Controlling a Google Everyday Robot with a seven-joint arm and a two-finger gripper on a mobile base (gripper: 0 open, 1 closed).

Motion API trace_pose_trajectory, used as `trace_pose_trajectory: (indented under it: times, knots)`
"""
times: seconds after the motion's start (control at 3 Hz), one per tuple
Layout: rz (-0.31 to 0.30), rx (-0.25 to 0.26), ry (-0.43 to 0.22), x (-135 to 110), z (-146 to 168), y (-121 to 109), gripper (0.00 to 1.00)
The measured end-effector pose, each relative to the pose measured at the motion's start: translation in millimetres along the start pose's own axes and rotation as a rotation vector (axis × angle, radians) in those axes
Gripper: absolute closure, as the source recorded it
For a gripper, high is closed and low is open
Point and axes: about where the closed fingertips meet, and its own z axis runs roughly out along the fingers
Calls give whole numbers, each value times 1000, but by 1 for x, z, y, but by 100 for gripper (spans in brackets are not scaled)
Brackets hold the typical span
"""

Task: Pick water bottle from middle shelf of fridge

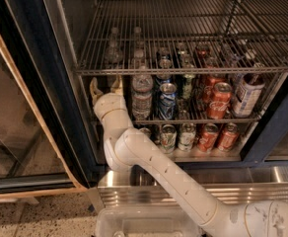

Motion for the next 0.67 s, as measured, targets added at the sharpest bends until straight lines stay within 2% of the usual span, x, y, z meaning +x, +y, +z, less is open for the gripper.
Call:
trace_pose_trajectory:
  times: [0.33, 0.67]
  knots:
    - [0, 0, 0, 0, 0, 0, 25]
    - [0, 0, 0, 0, 0, 0, 29]
